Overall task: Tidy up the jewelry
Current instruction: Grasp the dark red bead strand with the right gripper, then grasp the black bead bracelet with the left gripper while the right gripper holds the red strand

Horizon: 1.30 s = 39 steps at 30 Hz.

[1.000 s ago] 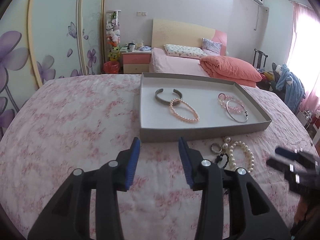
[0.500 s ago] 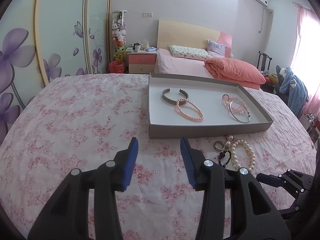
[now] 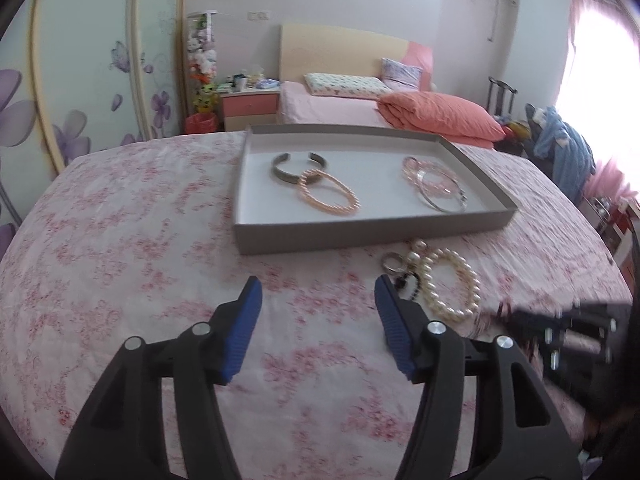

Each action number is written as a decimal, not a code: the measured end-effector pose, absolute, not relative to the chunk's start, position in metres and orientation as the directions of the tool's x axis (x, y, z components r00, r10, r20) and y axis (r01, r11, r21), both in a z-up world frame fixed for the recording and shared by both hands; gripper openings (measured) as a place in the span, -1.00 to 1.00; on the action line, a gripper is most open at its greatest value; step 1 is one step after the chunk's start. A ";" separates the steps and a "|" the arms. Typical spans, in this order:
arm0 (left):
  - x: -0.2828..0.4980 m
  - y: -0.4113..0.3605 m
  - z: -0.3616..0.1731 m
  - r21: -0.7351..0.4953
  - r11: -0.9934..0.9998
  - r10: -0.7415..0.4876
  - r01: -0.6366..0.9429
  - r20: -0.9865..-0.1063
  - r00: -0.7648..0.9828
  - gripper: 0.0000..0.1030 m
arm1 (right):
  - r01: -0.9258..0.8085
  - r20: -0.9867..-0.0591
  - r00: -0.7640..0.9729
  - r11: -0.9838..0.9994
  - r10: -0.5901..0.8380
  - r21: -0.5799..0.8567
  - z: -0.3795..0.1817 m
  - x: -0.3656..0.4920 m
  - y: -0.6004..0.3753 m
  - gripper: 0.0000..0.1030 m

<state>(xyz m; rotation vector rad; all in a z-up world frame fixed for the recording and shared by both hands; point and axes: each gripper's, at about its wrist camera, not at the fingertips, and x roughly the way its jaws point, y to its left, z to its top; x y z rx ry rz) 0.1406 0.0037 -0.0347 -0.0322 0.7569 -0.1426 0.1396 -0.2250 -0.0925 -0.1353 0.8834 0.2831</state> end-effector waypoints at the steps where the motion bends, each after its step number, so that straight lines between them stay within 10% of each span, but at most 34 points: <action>1: 0.140 0.000 -0.036 -0.081 0.988 -0.149 0.129 -0.684 0.714 0.22 | -0.265 -0.778 0.607 0.964 0.162 -0.006 -0.093 0.145 -0.232 -0.82; 9: 0.149 -0.042 -0.051 -0.043 0.971 -0.190 0.235 -0.737 0.648 0.23 | -0.125 -0.774 0.626 0.992 0.095 0.021 -0.096 0.175 -0.262 -0.81; 21: 0.176 -0.067 -0.076 0.039 0.971 -0.115 0.236 -0.787 0.606 -0.78 | -0.128 -0.764 0.637 0.991 0.099 0.022 -0.096 0.175 -0.258 -0.81; 39: 0.173 -0.004 -0.076 0.012 0.986 -0.094 0.165 -0.783 0.615 -0.50 | -0.171 -0.762 0.635 0.985 0.130 0.026 -0.096 0.175 -0.246 -0.75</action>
